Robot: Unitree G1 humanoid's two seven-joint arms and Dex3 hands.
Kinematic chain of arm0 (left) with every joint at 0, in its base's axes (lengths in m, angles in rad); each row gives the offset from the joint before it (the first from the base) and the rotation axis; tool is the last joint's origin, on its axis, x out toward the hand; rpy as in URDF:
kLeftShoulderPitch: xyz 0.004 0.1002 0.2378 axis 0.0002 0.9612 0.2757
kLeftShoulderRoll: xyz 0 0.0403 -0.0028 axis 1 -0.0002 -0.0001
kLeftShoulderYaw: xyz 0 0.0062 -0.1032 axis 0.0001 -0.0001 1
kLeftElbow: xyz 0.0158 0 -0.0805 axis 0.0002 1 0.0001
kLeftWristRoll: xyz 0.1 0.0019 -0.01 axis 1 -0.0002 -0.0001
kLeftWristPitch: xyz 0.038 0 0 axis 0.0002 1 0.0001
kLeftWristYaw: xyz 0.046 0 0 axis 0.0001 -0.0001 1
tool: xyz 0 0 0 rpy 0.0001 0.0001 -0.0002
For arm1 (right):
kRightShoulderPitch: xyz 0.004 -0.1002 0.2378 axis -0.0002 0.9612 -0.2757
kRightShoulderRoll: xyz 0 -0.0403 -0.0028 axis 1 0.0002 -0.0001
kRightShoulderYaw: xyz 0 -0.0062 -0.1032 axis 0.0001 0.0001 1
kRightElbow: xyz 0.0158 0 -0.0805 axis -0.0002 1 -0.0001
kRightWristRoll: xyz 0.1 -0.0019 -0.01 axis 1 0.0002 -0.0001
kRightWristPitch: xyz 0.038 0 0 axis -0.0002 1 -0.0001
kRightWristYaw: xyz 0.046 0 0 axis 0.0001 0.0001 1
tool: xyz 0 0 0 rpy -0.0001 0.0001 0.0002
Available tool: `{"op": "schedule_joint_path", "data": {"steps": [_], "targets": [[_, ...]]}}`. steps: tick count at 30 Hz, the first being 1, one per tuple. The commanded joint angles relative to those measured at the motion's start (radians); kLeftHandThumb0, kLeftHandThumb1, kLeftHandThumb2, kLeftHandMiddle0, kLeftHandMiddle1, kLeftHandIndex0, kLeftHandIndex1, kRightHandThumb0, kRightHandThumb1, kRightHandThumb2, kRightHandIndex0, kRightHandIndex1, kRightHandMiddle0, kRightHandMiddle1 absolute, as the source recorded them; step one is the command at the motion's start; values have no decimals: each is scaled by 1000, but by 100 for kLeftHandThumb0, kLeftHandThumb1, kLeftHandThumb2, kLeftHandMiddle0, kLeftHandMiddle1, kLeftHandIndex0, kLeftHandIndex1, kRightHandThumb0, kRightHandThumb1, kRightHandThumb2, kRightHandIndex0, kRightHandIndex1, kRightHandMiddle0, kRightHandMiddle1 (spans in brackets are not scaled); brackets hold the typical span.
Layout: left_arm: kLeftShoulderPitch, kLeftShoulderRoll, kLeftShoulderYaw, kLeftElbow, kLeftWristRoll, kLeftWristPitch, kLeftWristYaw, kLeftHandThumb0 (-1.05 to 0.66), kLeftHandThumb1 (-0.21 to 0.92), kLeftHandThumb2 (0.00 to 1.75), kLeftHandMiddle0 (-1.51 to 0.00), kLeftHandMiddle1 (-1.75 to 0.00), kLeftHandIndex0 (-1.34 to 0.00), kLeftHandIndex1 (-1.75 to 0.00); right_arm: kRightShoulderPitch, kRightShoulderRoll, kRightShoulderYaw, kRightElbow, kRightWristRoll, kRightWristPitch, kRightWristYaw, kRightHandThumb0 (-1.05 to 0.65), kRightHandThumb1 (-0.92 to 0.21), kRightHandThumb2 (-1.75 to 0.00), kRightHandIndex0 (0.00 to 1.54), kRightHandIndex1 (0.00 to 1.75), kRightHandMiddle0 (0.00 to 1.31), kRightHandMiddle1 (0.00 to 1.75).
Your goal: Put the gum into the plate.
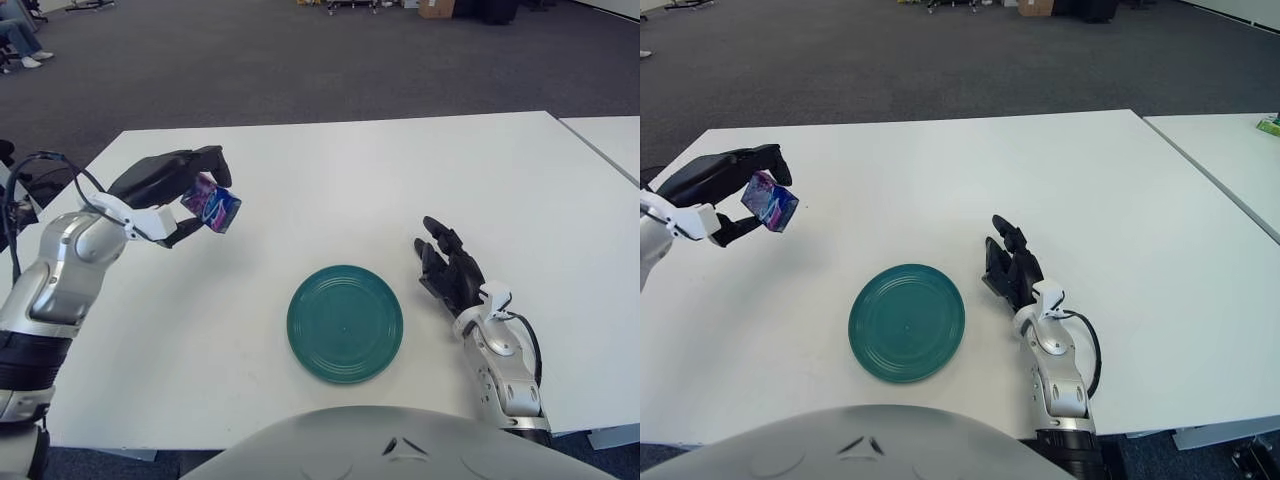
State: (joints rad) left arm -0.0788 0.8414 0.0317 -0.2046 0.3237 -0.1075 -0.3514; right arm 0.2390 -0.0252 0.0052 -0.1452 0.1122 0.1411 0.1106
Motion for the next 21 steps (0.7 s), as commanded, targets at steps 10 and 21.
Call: {"op": "schedule_joint_path", "data": {"steps": [10,21], "targets": [[-6,-68,-32,-203,30,115,-81,0,12,153,-74,-171,-55,-175,-2,-4,2,56,-4,33,1,-65,-92,-86,17,0,0,39],[-48,-183,-167,-394,98,232,-151,0,13,152,-75,-169,-55,-175,-8,4,14,68,-1,22,9,-66,-92,-86,17,0,0,37]]}}
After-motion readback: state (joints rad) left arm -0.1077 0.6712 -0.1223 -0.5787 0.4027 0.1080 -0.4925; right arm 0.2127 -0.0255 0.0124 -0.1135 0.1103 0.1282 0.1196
